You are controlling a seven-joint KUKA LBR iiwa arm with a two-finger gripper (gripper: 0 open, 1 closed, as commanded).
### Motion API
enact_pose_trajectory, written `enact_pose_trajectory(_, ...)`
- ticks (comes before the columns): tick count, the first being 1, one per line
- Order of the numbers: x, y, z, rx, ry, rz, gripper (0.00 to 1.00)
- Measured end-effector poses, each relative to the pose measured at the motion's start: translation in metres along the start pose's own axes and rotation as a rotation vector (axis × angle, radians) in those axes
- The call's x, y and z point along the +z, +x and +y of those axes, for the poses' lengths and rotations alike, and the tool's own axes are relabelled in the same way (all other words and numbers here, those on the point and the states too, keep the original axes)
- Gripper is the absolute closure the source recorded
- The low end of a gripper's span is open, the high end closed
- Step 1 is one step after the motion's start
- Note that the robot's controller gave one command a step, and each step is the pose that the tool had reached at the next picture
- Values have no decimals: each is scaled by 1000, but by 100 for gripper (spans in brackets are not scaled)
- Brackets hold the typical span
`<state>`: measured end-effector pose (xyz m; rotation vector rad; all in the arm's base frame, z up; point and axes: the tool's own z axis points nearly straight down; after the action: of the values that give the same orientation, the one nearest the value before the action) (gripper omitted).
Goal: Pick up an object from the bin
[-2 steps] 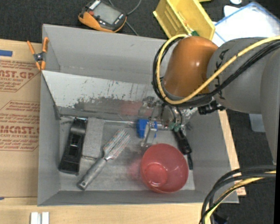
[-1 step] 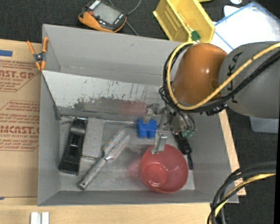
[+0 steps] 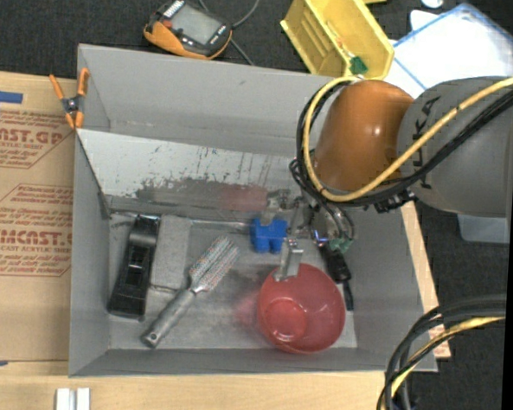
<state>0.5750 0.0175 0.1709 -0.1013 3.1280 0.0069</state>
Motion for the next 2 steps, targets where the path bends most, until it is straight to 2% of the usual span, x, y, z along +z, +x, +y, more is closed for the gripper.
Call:
enact_pose_trajectory(1,75,18,-5,-269,0,-1,0)
enact_pose_trajectory(2,38,12,-12,-65,-2,-4,0)
